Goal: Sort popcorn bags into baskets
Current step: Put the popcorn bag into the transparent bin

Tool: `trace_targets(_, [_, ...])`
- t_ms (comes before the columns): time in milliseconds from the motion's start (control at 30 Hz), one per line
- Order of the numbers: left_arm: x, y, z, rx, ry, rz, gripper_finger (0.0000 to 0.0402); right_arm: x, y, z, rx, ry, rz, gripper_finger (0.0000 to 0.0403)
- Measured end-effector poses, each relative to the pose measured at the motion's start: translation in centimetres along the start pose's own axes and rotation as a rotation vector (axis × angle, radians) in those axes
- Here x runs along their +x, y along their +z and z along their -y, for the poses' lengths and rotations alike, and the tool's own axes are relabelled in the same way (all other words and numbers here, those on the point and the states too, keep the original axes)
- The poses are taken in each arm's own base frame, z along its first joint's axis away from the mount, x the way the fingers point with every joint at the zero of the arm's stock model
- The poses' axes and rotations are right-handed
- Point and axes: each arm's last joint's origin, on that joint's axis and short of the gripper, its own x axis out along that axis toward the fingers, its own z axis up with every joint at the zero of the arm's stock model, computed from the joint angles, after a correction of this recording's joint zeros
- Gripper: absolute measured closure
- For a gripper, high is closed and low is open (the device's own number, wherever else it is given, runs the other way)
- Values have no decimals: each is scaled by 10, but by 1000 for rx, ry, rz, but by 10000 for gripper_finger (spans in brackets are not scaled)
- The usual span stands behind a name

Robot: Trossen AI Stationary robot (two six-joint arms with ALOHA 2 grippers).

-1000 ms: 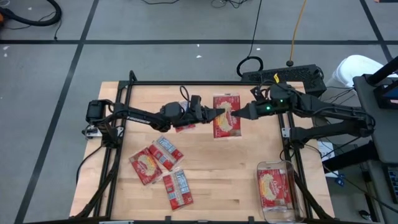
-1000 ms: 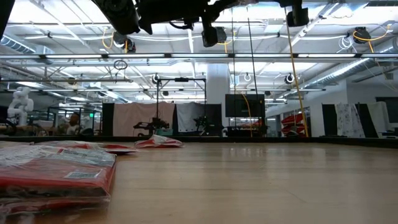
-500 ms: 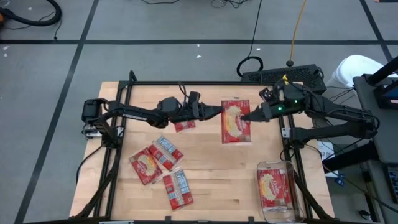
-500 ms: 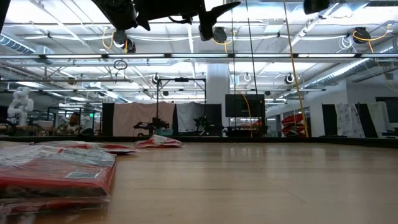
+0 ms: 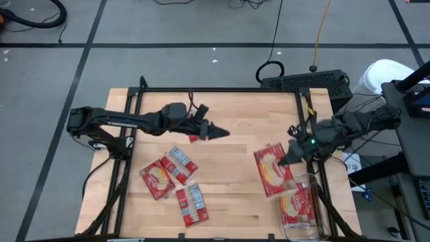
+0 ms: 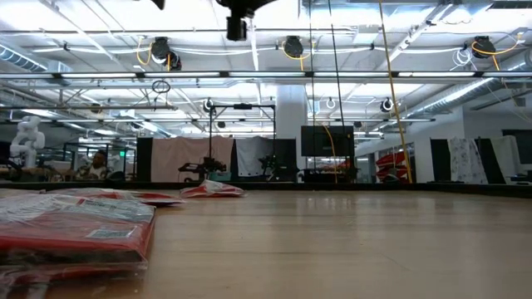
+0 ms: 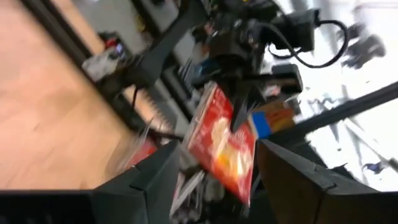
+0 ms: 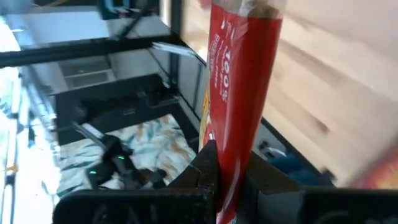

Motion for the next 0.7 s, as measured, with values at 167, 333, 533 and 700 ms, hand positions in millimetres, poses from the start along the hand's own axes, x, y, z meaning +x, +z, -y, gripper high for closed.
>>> trace_targets(167, [-10,-17,9,16,74,-90,200,7,-25,12,76,-136,-60,394])
trace_targets(333, [-14,-35,13,28,151,-165,200,14,-47,27,108,-313,-140,394])
trace_targets(533, [-14,-53,14,46,206,-226,200,21,-70,42,134,-478,-170,390])
trace_targets(700, [-14,-59,15,60,232,-213,206,27,-82,54,142,-601,-97,386])
